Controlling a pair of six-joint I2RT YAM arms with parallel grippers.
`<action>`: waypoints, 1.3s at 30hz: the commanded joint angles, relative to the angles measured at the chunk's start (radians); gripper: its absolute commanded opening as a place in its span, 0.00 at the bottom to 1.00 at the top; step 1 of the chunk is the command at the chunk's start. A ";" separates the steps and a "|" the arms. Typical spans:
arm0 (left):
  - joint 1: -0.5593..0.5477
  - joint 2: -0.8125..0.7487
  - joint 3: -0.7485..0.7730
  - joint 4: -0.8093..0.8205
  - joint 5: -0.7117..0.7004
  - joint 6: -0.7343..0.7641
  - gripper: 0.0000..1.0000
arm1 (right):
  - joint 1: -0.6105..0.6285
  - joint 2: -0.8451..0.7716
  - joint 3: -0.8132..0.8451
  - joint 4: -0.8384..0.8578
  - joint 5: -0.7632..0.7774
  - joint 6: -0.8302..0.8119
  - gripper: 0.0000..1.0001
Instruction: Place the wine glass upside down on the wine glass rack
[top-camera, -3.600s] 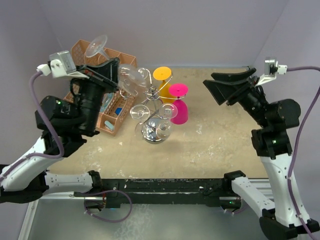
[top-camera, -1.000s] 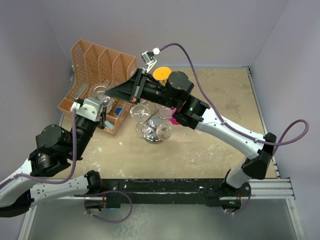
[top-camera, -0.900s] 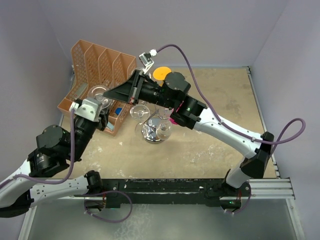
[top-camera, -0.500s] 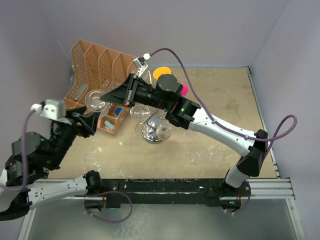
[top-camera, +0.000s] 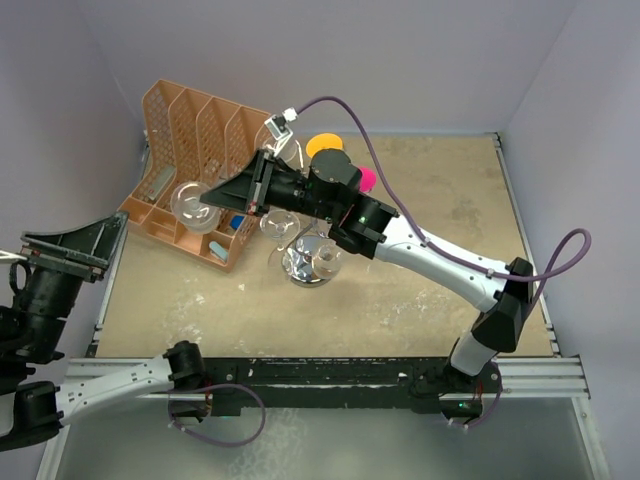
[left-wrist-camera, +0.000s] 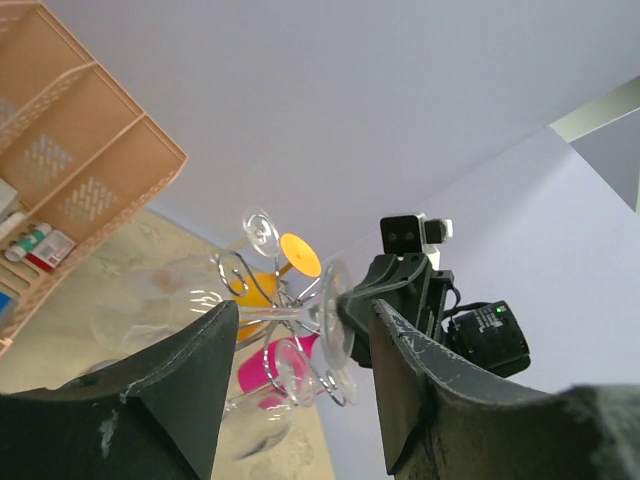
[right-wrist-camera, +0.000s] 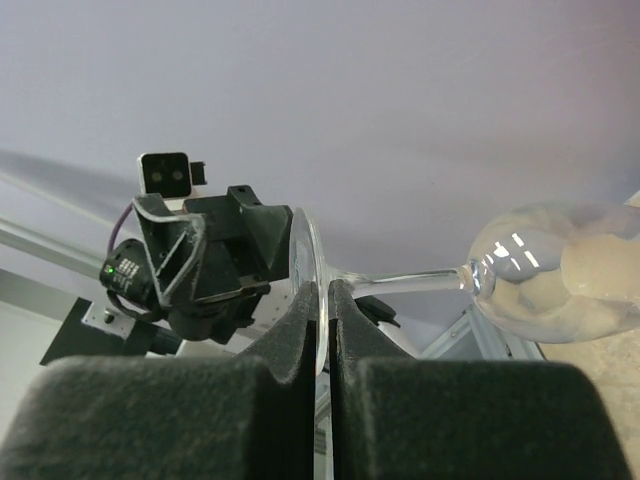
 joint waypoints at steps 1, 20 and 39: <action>0.001 0.085 0.015 0.026 0.059 -0.107 0.52 | 0.007 -0.010 0.062 0.055 -0.004 -0.053 0.00; 0.000 0.108 -0.126 0.111 0.059 -0.104 0.29 | 0.016 -0.046 0.010 0.102 -0.078 -0.062 0.00; 0.001 0.108 -0.190 0.175 0.040 -0.265 0.00 | 0.016 -0.169 -0.113 0.058 0.075 -0.076 0.65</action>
